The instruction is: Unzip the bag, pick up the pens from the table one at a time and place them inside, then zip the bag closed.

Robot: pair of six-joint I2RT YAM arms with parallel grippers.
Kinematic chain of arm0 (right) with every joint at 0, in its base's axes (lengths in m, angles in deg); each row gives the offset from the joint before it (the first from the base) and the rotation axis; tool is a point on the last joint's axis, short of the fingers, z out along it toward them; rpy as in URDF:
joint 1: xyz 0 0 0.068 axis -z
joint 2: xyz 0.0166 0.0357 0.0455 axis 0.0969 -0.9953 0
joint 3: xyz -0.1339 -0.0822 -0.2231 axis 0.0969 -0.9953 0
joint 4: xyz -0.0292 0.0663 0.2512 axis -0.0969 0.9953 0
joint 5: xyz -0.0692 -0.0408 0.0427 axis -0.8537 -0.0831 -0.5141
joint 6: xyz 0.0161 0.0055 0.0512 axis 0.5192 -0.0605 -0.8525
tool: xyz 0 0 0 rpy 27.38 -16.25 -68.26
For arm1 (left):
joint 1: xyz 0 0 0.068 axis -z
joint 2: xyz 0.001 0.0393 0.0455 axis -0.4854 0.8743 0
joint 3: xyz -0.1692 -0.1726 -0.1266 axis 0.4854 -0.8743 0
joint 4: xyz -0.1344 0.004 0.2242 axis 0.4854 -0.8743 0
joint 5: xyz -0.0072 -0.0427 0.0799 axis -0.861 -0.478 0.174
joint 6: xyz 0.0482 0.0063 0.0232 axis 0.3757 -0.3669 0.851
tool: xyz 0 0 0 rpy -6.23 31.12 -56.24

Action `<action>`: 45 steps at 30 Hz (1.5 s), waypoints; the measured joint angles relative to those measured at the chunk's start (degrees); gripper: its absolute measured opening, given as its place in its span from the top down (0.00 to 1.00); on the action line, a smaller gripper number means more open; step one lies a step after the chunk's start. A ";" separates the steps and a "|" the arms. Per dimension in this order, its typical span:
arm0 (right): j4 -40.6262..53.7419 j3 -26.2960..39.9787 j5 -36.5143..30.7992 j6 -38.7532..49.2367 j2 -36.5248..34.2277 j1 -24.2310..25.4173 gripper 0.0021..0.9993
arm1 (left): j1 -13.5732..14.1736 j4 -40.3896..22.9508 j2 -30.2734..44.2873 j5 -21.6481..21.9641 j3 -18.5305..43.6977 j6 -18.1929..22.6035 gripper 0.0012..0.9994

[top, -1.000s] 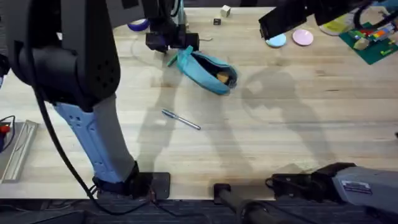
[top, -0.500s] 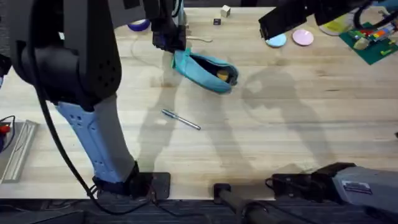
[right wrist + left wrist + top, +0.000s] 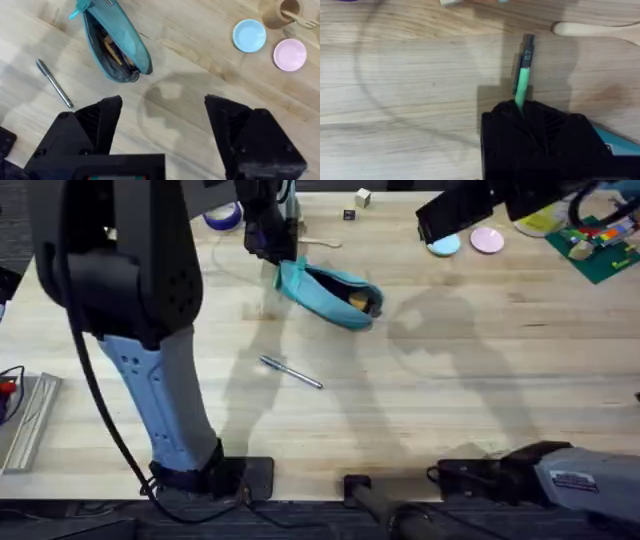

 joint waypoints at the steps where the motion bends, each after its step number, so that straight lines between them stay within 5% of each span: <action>1: 0.00 0.00 0.00 0.00 0.00 0.00 0.00 | -0.03 -0.81 0.32 0.09 0.83 0.26 0.96; 18: -0.02 -0.02 -0.02 0.01 0.02 0.00 0.00 | -0.18 -18.45 0.99 -1.24 19.09 8.53 0.96; 26: 0.00 -0.02 -0.02 1.15 0.00 0.00 0.00 | 0.03 -25.04 0.75 -9.24 26.90 17.83 0.96; 45: 0.35 -0.02 -3.25 5.26 0.00 0.00 0.00 | 0.15 -33.04 -17.48 -24.61 27.85 39.81 0.96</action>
